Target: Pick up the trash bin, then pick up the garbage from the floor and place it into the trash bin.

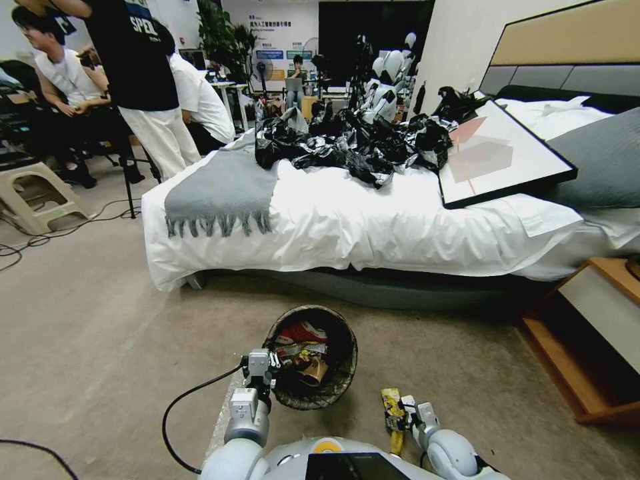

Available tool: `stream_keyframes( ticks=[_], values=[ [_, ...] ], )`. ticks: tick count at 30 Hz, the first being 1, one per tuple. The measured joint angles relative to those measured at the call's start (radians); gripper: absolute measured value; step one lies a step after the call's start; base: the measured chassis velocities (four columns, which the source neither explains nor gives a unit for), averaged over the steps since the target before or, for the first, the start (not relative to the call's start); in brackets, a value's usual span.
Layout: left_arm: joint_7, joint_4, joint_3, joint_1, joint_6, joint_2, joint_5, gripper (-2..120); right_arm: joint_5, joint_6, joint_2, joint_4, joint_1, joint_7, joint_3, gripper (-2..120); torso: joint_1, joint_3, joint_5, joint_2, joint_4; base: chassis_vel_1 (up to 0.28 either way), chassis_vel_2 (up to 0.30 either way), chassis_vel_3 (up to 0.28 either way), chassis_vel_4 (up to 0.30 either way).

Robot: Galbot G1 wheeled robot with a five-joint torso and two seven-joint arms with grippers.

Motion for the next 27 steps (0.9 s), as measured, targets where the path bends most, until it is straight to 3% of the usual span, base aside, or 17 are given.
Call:
stream_keyframes(
  ticks=[19,23,27],
  values=[
    [0.000,0.000,0.002,-0.005,0.000,0.001,-0.001,0,-0.034,0.049,0.002,-0.019,-0.001,-0.018,0.011,75,0.000,0.000,0.0026,0.000,0.0010,0.000,0.000,0.000,0.000],
    [0.000,0.000,0.001,-0.005,0.000,0.001,-0.001,0,-0.033,0.054,-0.001,0.006,-0.009,-0.003,0.020,75,0.000,0.000,0.0050,-0.001,0.0014,0.000,0.000,0.000,0.000],
    [0.000,0.000,0.001,-0.007,0.000,0.001,-0.002,0,-0.032,0.057,-0.012,0.059,-0.028,0.005,0.037,62,0.000,0.000,0.0042,-0.001,0.0024,0.000,0.000,0.000,0.000]
  ],
)
